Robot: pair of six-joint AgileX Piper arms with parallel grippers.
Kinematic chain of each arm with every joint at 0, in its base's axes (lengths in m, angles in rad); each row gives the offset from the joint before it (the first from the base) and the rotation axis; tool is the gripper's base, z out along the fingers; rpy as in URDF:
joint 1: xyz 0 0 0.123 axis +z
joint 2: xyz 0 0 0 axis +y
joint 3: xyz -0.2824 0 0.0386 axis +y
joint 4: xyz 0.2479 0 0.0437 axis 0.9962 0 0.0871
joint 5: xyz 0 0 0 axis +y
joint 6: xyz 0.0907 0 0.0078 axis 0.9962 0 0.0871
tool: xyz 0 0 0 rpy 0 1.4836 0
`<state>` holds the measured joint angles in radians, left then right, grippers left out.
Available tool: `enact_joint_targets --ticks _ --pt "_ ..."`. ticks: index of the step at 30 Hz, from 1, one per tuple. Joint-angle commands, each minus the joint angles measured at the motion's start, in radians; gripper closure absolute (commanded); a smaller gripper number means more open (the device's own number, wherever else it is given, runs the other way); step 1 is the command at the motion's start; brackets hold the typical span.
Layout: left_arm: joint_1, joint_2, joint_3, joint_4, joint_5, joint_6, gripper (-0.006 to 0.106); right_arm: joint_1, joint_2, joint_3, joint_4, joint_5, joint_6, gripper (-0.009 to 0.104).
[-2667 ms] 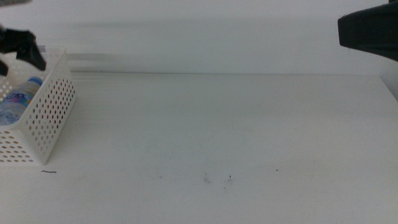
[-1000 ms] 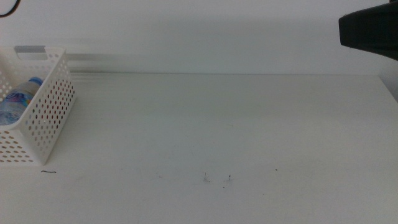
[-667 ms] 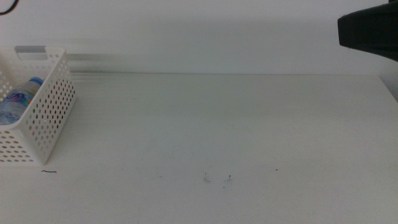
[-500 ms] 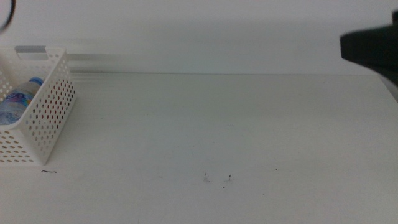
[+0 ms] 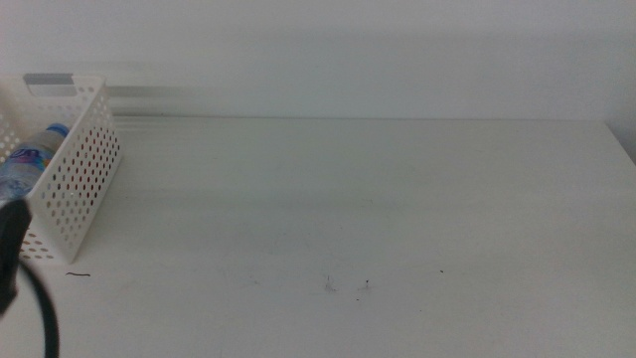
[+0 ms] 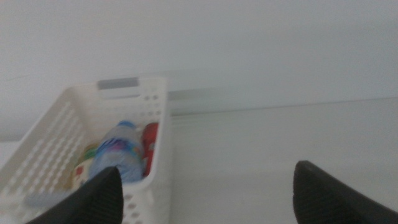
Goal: Use arms to grab the bottles and put them into the dustbin to the left of the table.
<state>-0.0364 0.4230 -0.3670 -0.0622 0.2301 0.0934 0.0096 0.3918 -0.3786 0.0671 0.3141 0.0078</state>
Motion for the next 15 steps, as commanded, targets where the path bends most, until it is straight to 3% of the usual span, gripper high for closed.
enact_joint_targets --ticks 1,10,15 --pt "0.029 -0.094 0.077 0.004 -0.038 -0.013 0.007 -0.010 -0.117 0.089 -0.012 -0.023 -0.008 0.004" --pt "0.036 -0.405 0.256 -0.016 -0.070 -0.013 0.007 -0.010 -0.387 0.248 -0.106 -0.019 -0.008 0.004" --pt "0.039 -0.423 0.341 -0.016 -0.150 -0.013 0.007 -0.010 -0.392 0.300 -0.133 -0.012 -0.008 0.004"
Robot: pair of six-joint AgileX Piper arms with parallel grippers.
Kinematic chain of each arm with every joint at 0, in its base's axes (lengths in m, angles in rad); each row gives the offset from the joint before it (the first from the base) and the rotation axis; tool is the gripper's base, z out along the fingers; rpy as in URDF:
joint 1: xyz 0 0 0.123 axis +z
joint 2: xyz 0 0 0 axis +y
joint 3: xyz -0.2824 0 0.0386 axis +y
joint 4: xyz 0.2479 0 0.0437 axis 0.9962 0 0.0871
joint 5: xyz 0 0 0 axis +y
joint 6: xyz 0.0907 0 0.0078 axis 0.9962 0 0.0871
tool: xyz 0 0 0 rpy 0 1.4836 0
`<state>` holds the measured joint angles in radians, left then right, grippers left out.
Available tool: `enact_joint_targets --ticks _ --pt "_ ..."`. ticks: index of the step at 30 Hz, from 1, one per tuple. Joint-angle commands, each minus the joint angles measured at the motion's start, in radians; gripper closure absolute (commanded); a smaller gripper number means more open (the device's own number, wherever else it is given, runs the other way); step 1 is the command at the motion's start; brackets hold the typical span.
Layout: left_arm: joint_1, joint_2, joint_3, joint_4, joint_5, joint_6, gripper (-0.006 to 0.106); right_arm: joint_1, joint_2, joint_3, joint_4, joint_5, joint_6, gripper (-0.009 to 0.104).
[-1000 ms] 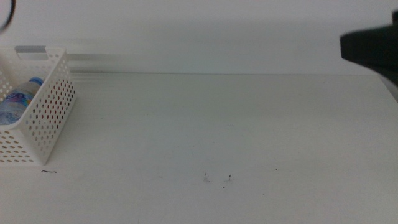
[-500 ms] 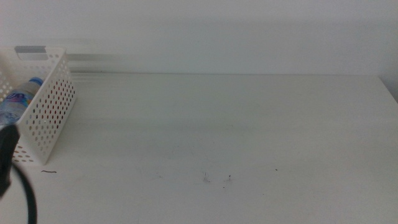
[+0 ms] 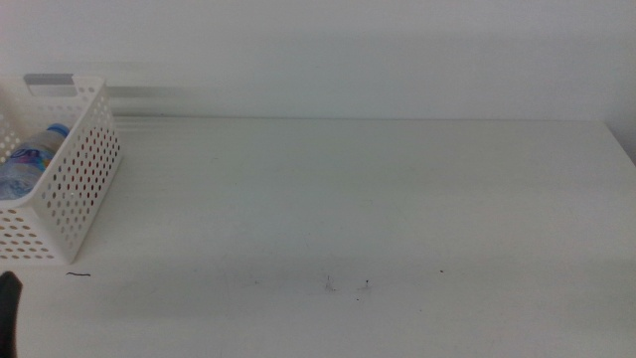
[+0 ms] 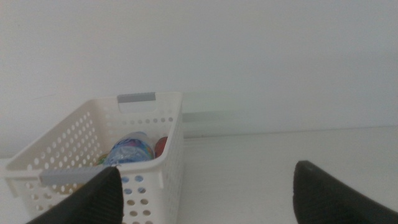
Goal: Use arms to grab the bottles and put them into the dustbin to the left of the table.
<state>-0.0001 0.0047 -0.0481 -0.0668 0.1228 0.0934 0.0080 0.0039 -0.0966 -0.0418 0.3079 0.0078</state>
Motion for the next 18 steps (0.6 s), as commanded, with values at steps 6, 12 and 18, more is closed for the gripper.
enact_joint_targets --ticks 6,12,18 --pt "0.038 -0.005 0.048 -0.037 -0.111 -0.013 0.007 -0.008 -0.004 0.097 -0.024 -0.086 -0.008 0.004" --pt "0.044 -0.005 0.048 -0.047 -0.111 -0.013 0.007 -0.008 -0.004 0.097 -0.004 -0.081 -0.008 0.004" --pt "0.044 -0.005 0.048 -0.047 -0.111 -0.013 0.007 -0.008 -0.004 0.097 -0.002 -0.094 -0.008 0.004"
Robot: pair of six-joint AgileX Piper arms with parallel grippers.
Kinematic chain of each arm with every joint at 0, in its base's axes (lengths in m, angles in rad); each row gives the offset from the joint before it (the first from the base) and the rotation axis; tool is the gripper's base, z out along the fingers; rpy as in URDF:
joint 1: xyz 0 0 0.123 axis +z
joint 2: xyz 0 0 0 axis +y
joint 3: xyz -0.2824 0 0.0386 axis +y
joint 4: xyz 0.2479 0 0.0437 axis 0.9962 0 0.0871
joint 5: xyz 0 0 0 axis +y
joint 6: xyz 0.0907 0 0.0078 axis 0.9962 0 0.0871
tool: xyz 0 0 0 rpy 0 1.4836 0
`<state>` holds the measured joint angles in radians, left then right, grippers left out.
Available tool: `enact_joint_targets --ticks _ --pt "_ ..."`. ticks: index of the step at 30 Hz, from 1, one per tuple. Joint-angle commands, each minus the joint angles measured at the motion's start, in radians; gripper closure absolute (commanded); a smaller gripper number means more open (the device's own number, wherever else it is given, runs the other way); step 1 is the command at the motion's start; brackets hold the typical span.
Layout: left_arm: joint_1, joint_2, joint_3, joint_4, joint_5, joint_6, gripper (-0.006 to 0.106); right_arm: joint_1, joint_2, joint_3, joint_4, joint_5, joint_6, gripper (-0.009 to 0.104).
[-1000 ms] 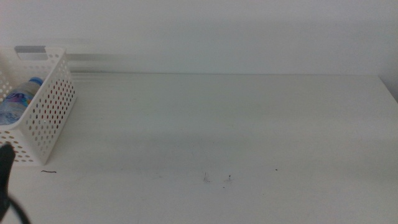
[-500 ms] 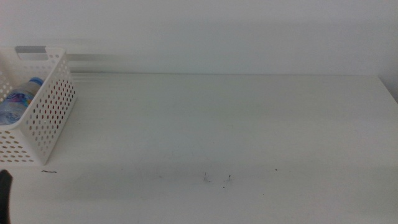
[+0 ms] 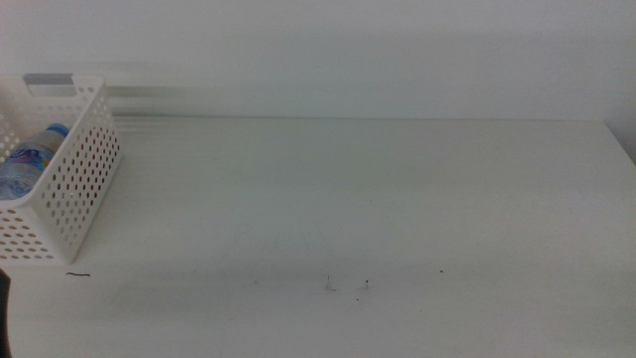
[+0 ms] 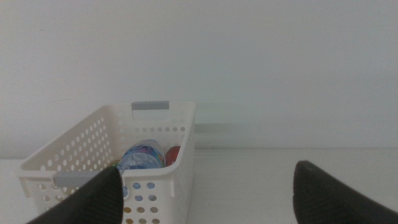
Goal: Use arms to grab the bottles and put them into the dustbin to the left of the table.
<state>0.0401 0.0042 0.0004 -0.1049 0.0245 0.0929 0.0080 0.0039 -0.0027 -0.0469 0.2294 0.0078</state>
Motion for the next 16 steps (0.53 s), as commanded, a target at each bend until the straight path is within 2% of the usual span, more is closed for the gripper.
enact_joint_targets --ticks 1,16 --pt "0.004 -0.004 0.000 -0.009 -0.012 -0.012 0.007 -0.008 -0.004 0.003 0.003 -0.016 -0.008 0.004" --pt "0.008 -0.004 0.000 -0.007 -0.037 -0.012 0.007 -0.008 -0.004 0.003 0.003 -0.016 -0.008 0.004"
